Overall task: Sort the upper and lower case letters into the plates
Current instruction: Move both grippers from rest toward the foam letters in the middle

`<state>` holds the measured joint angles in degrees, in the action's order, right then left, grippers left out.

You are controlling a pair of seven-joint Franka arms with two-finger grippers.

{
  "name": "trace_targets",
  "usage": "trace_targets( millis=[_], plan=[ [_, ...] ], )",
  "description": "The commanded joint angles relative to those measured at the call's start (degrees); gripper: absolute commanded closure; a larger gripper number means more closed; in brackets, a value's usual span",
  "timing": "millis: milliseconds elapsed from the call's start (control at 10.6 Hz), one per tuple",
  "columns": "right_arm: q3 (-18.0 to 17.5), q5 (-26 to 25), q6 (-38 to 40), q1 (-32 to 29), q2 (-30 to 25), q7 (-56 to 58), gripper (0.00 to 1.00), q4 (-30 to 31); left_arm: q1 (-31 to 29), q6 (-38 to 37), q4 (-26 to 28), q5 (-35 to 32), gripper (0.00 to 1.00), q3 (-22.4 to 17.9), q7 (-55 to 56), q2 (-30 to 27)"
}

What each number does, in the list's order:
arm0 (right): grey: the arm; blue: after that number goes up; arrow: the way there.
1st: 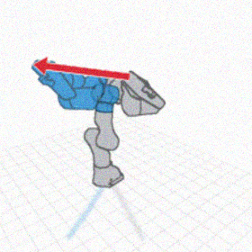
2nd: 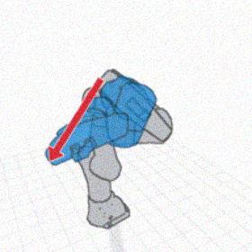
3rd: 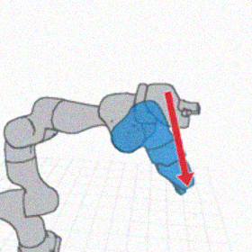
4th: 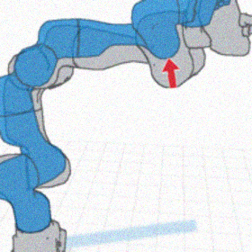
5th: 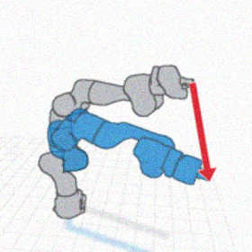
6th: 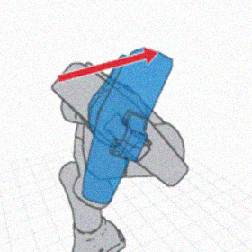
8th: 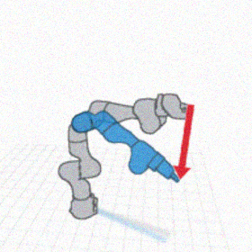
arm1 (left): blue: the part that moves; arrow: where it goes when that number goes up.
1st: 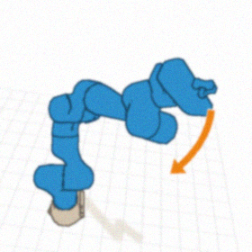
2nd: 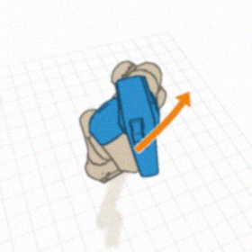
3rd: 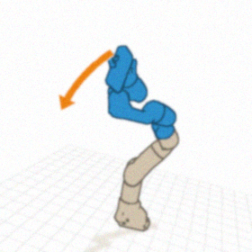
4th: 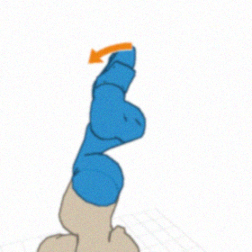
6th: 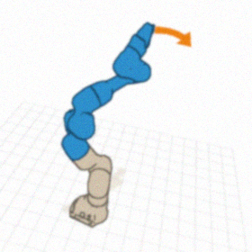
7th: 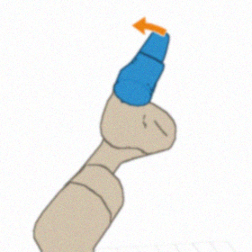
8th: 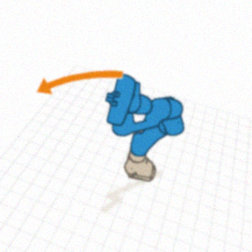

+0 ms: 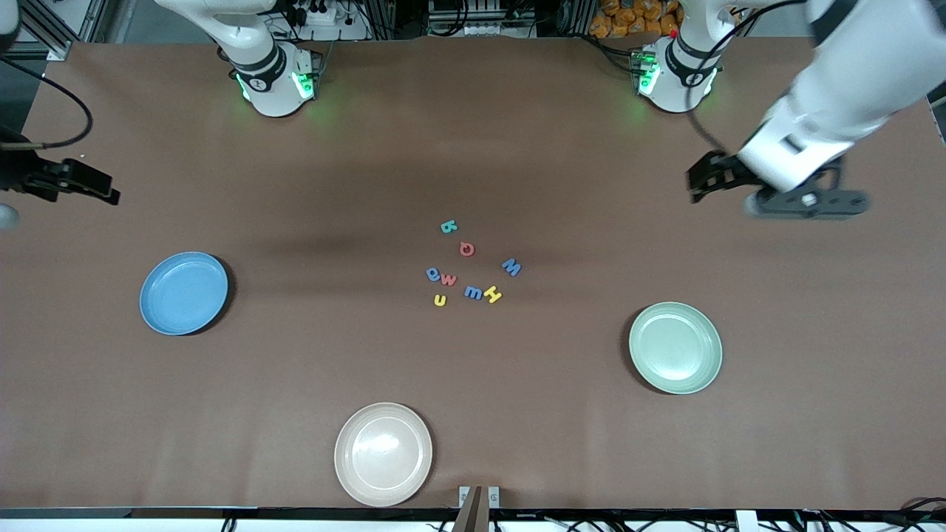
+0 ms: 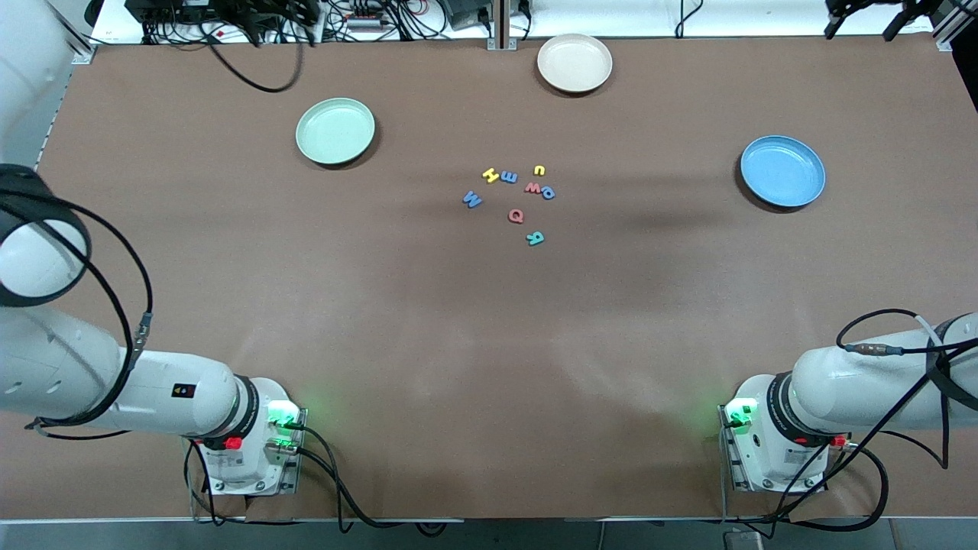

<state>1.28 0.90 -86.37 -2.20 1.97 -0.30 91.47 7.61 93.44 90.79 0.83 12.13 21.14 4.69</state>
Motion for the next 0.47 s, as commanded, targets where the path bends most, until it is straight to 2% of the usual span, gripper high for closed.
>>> trace_targets(
  millis=[0, 376],
  plan=[
    [-0.23, 0.86, -1.42, 1.75, 2.58, 0.56, 0.0, 0.9, 4.94, 4.18, -0.17, -0.83, 0.0, 0.17, 12.56, 5.13],
    [-0.14, 1.83, -1.87, 12.01, 6.54, 0.39, 0.0, 0.81, 13.21, 14.2, 4.47, -4.34, 0.0, 0.17, 30.85, 12.7]
  ],
)
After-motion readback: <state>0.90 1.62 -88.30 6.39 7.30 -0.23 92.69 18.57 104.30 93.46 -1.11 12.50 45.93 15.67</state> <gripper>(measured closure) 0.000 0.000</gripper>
